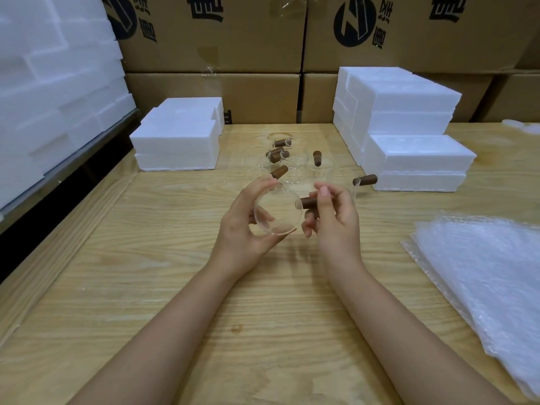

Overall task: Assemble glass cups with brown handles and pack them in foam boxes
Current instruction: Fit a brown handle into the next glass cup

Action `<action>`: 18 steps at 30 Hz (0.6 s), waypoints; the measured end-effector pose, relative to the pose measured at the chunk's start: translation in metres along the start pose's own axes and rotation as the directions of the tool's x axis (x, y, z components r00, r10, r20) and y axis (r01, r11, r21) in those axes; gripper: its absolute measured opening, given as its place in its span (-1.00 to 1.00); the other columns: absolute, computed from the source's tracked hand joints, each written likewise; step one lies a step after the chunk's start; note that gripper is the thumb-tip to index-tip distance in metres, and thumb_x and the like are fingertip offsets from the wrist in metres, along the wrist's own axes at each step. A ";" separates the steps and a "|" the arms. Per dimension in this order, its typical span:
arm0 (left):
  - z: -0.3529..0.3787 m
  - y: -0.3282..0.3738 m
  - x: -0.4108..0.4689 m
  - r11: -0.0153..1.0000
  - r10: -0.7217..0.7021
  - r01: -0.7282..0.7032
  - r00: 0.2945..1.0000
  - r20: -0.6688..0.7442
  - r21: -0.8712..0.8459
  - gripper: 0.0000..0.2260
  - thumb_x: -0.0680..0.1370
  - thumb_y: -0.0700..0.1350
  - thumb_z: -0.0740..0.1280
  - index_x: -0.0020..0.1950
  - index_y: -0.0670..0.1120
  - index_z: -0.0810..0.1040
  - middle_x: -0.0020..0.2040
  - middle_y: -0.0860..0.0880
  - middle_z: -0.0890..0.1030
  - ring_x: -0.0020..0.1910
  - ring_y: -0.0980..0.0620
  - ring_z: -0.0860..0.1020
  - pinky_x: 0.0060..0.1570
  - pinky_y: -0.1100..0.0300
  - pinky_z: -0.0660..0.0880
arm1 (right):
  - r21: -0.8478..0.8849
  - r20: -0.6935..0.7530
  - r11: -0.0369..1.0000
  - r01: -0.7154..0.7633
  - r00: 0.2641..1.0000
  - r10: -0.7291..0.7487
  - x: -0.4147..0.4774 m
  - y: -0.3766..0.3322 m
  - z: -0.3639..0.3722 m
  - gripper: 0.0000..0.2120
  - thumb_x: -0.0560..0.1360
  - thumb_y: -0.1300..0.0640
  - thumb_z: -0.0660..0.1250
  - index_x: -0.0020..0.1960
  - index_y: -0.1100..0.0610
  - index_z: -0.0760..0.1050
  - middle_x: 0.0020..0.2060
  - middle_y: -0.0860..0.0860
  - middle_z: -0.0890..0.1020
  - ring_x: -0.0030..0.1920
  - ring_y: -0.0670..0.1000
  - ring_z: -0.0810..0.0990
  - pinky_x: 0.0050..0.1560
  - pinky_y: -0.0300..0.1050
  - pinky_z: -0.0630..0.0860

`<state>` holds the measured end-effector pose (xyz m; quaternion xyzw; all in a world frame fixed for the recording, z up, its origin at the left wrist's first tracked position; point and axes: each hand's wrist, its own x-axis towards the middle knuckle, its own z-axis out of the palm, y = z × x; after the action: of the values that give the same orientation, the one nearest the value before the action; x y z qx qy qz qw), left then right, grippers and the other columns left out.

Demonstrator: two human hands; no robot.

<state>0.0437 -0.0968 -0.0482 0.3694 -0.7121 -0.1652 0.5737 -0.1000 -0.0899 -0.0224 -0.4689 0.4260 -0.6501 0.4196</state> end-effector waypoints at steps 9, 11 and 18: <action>0.003 0.004 0.000 0.959 -0.225 0.236 0.970 0.088 -0.153 -0.05 0.33 -0.19 0.59 0.45 0.37 0.10 0.46 0.10 0.30 0.17 0.12 0.57 0.08 0.15 0.56 | 0.219 -0.051 0.973 -0.069 0.995 0.082 0.003 -0.004 0.001 -0.90 0.60 0.25 0.21 -0.10 0.17 0.42 -0.33 0.07 0.56 -0.47 -0.09 0.49 -0.45 -0.27 0.44; 0.000 0.003 0.001 0.864 -0.352 0.409 0.908 0.228 -0.292 -0.03 0.33 -0.28 0.55 0.53 0.20 0.07 0.31 -0.07 0.51 0.10 0.07 0.63 0.03 0.13 0.57 | 0.214 -0.070 0.977 -0.015 0.997 0.030 0.003 -0.004 0.001 -0.89 0.60 0.26 0.20 -0.10 0.15 0.41 -0.35 0.04 0.57 -0.44 -0.09 0.50 -0.41 -0.26 0.44; -0.014 0.011 0.006 0.359 -0.339 0.687 0.727 0.598 -0.632 -0.24 0.26 0.02 0.60 0.35 -0.18 0.39 0.20 -0.31 0.58 0.17 -0.26 0.59 0.14 0.04 0.55 | 0.146 -0.035 0.986 0.079 0.997 -0.074 0.002 -0.005 -0.002 -0.86 0.59 0.28 0.21 -0.12 0.13 0.42 -0.31 0.00 0.56 -0.36 -0.11 0.54 -0.31 -0.26 0.49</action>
<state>0.0525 -0.0913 -0.0330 0.2251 -0.4835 -0.7175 0.4480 -0.1029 -0.0902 -0.0174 -0.4430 0.3647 -0.7023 0.4214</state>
